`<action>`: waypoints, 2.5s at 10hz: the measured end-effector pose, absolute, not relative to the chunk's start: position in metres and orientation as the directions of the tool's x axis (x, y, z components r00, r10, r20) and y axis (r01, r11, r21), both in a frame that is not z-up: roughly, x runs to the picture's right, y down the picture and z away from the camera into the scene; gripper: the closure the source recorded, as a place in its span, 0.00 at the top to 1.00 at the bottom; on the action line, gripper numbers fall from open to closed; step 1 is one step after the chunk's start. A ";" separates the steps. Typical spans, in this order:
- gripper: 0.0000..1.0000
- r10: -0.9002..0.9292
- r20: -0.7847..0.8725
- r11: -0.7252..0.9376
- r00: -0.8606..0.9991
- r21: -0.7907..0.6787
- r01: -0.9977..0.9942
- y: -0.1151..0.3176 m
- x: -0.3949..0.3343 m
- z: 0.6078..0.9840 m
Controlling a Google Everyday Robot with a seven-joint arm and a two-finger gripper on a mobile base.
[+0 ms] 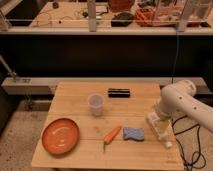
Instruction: Place the bottle in the ceramic bowl
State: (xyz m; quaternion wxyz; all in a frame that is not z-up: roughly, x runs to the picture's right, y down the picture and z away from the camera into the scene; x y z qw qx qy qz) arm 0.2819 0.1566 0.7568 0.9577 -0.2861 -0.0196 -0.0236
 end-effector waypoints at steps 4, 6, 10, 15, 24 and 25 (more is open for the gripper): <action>0.80 -0.057 0.063 0.832 0.996 -0.548 0.082 0.160 0.285 0.764; 0.80 -0.071 0.069 0.830 0.995 -0.549 0.097 0.162 0.288 0.767; 0.80 -0.106 0.088 0.826 0.990 -0.547 0.137 0.164 0.294 0.772; 0.80 -0.146 0.107 0.821 0.983 -0.541 0.181 0.166 0.298 0.775; 0.80 -0.222 0.161 0.800 0.962 -0.534 0.274 0.174 0.304 0.784; 0.80 -0.228 0.168 0.797 0.959 -0.534 0.283 0.175 0.305 0.784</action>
